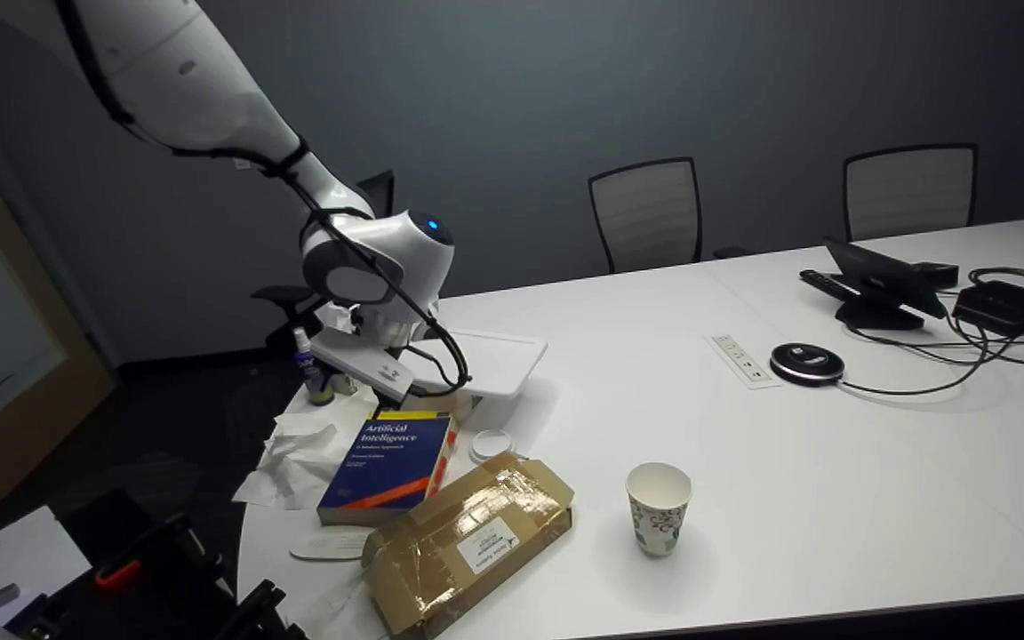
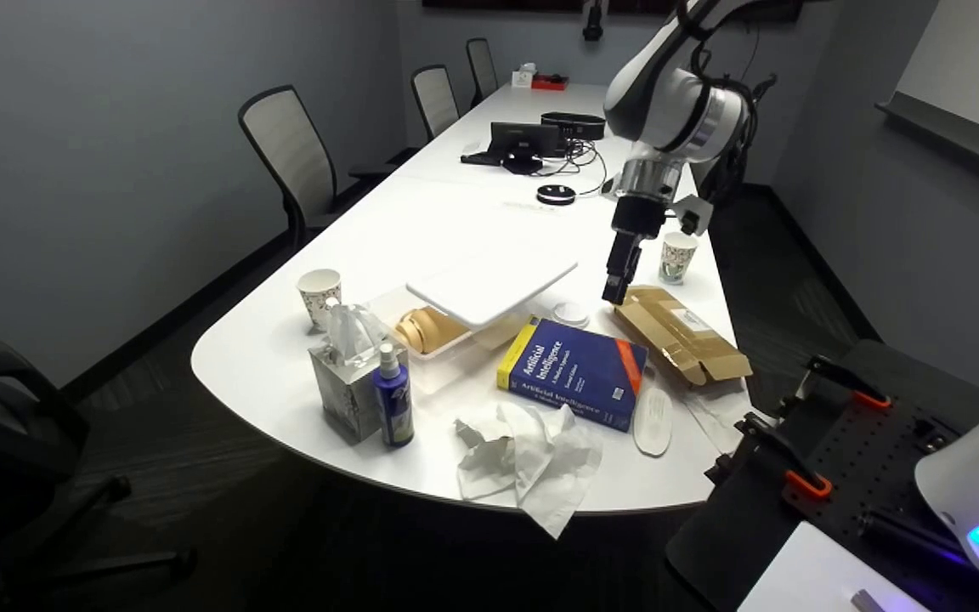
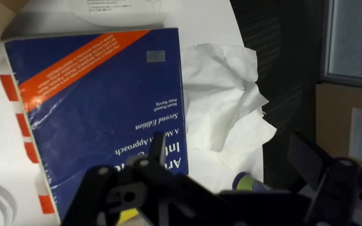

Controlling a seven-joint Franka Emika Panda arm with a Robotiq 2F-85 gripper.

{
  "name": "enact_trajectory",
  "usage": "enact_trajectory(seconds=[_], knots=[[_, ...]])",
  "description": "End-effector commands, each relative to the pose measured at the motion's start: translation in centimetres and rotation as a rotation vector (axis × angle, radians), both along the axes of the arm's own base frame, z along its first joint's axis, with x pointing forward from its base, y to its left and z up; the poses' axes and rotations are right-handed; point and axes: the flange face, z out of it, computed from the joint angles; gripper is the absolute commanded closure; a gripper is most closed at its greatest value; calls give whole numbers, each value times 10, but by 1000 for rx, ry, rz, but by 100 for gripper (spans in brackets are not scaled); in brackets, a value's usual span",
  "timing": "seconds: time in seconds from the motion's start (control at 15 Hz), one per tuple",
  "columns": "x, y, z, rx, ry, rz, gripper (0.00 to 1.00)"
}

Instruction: Open the book

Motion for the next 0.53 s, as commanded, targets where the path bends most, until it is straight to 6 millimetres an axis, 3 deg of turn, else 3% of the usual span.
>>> enact_trajectory(seconds=[0.0,0.27,0.47], knots=[[20,-1,-34,39,44,75,0],[32,-9,-78,28,72,106,0],[39,-20,-98,8,58,94,0]])
